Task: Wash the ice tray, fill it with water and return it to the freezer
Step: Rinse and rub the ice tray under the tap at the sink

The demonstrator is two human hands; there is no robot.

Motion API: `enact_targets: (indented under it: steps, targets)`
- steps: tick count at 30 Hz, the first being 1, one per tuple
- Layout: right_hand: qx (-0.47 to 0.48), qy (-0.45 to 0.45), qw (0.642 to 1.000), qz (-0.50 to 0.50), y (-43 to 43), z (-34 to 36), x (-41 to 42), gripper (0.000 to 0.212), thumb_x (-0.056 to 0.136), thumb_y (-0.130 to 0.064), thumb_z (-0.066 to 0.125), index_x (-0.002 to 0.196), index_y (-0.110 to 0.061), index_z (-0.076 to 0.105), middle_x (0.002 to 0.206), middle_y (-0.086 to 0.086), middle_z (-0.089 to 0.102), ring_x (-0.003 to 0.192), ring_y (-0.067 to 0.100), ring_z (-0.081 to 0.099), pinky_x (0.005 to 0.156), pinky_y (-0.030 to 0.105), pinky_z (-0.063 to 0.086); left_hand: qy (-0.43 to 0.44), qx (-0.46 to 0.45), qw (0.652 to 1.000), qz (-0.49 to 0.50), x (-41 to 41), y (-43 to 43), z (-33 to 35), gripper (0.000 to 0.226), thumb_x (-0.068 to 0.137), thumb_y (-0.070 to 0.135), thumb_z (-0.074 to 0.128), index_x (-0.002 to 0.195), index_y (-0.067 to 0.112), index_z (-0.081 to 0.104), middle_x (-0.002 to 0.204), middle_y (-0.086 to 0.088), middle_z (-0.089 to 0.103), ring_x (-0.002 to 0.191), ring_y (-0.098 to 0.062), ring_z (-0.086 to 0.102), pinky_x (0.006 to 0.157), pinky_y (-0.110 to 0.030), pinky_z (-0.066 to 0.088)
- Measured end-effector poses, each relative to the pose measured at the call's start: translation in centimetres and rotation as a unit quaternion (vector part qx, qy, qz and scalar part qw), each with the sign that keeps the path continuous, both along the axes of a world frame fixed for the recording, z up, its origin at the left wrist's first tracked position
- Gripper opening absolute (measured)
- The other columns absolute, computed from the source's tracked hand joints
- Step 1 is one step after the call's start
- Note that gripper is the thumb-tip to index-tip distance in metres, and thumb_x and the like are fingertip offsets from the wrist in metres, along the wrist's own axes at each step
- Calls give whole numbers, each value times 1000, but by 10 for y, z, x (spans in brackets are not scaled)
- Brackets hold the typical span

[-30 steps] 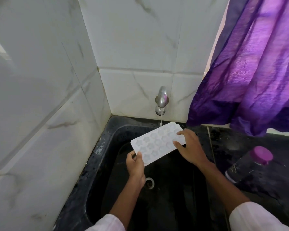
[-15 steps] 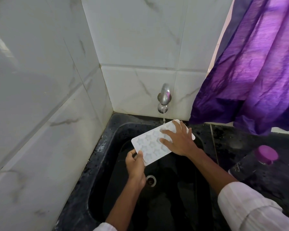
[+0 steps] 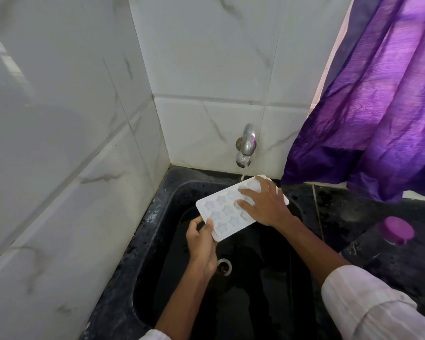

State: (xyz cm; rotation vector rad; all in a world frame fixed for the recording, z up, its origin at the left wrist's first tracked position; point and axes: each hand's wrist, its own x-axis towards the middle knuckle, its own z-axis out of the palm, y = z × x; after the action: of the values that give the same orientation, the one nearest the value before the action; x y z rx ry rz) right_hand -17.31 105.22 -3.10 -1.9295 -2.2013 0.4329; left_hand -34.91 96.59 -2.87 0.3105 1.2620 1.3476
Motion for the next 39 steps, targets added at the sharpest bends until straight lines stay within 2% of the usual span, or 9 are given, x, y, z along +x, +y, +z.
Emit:
enact_targets:
  steps: [5,9,14,17,22,25,29,39]
  targets:
    - [11,-17,1000,3,-1,3,-2,46,94,-61,45,134,-39,48,160,4,15,148,30,11,118,58,16,4,6,1000,-1,-2,-1,4,17,102,5,50,119,6,55,105,-10,71,95,-22,70,78,-36,59]
    - [20,-23,1000,-2,-4,5,-5,47,95,-59,44,137,-37,48,160,5,15,148,31,11,117,57,15,14,15,1000,-1,-3,-2,9,14,103,5,50,115,8,55,99,-5,71,88,-17,71,70,-30,58]
    - [18,-17,1000,2,-5,7,-7,47,97,-58,42,141,-44,43,161,5,10,149,30,6,118,58,12,12,14,1000,8,-3,-2,12,13,103,5,50,114,10,55,97,-5,71,86,-16,71,69,-30,59]
    - [13,-17,1000,4,-6,11,-5,46,96,-59,42,140,-46,44,161,4,11,149,29,7,118,57,13,10,14,1000,7,-3,-4,12,14,102,5,50,114,11,55,98,-6,71,89,-18,70,75,-34,59]
    - [29,-18,999,2,-6,12,-1,43,95,-57,46,134,-40,48,158,4,19,147,29,15,116,56,19,9,13,1000,2,1,-6,13,14,102,5,51,115,10,55,98,-6,71,93,-20,70,86,-42,58]
    - [42,-14,999,-2,-6,12,-2,43,95,-56,47,133,-37,50,157,3,22,145,28,18,117,57,19,6,16,1000,3,4,-6,15,14,102,5,51,115,10,55,96,-5,72,92,-20,70,84,-39,59]
    - [32,-8,999,4,-6,12,-3,43,98,-53,43,138,-39,47,159,2,16,146,28,15,117,58,14,8,21,1000,2,3,-3,16,13,102,5,51,114,9,55,96,-5,71,90,-18,70,81,-37,59]
    - [27,-14,1000,5,3,10,2,43,95,-58,46,132,-37,51,157,2,23,144,27,22,116,57,21,7,11,1000,-4,5,0,12,17,102,5,51,117,9,55,106,-9,70,98,-24,70,89,-44,59]
